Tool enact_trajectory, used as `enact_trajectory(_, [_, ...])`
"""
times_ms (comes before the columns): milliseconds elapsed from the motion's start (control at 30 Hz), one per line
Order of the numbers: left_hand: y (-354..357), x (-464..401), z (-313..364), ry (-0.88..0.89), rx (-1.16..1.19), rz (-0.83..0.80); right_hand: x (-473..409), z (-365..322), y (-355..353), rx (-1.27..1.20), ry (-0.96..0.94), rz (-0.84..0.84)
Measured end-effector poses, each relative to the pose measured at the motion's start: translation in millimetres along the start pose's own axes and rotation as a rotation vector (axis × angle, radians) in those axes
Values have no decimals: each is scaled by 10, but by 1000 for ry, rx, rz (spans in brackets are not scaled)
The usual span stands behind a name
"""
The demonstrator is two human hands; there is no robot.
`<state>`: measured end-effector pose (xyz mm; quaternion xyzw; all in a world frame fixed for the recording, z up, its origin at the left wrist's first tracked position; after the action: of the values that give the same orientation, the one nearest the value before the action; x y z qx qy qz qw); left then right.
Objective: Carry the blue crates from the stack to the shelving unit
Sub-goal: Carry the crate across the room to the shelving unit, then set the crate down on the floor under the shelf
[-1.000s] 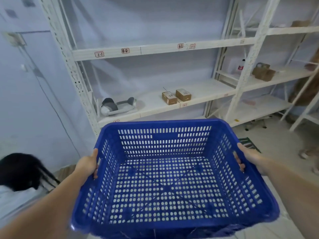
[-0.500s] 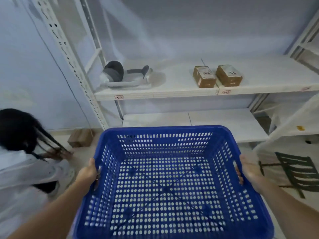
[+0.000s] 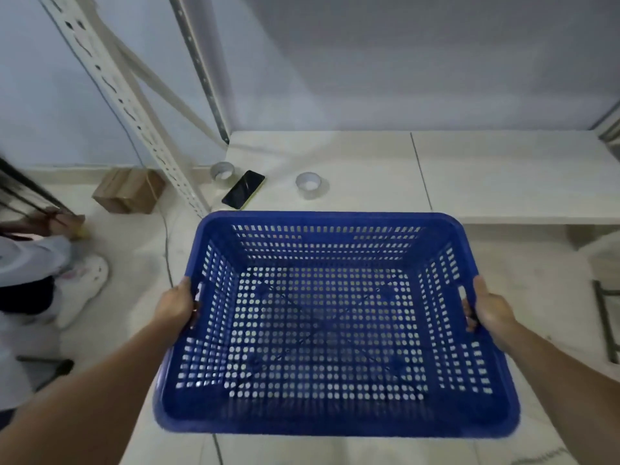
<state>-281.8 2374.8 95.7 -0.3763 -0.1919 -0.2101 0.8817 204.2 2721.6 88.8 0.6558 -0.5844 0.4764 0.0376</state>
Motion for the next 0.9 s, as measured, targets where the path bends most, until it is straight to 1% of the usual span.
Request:
enact_trajectory(33, [103, -57, -69, 21, -2, 7, -139, 68, 82, -4, -2, -3])
enact_trajectory(133, [317, -210, -271, 11, -21, 56, -453, 201, 282, 14, -6, -3])
enact_trajectory(233, [431, -375, -392, 43, -24, 77, -607, 307, 466, 46, -4, -25])
enact_trajectory(300, [490, -465, -485, 33, -39, 73, -653, 394, 550, 47, 1, -19])
enact_trajectory(467, [621, -661, -716, 32, -84, 26, -772, 523, 685, 70, 1, -43])
enact_trajectory(600, [639, -717, -775, 113, -207, -86, -636, 560, 643, 93, -11, -39])
enact_trajectory(667, [516, -644, -675, 152, -329, -139, -415, 397, 545, 169, -61, -1])
enact_trajectory(733, [318, -442, -436, 186, -456, -168, -73, 119, 411, 276, -137, 21])
enact_trajectory(833, [-76, 91, 151, 292, -580, -196, 594, -472, 170, 416, -250, 9])
enact_trajectory(900, [-412, 522, 662, 364, -628, -202, 1067, -981, -3, 509, -355, -34])
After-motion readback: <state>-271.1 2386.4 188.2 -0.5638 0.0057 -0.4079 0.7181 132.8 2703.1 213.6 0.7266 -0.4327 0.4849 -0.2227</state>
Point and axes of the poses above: each hand's wrist, its own x-axis away from the middle knuckle, its own y-axis out of the palm, z = x × y, the point moved 4 cm from there along -x, towards the middle knuckle, and after that the axes turned 6 degrees about y, right-handed, at the moved point
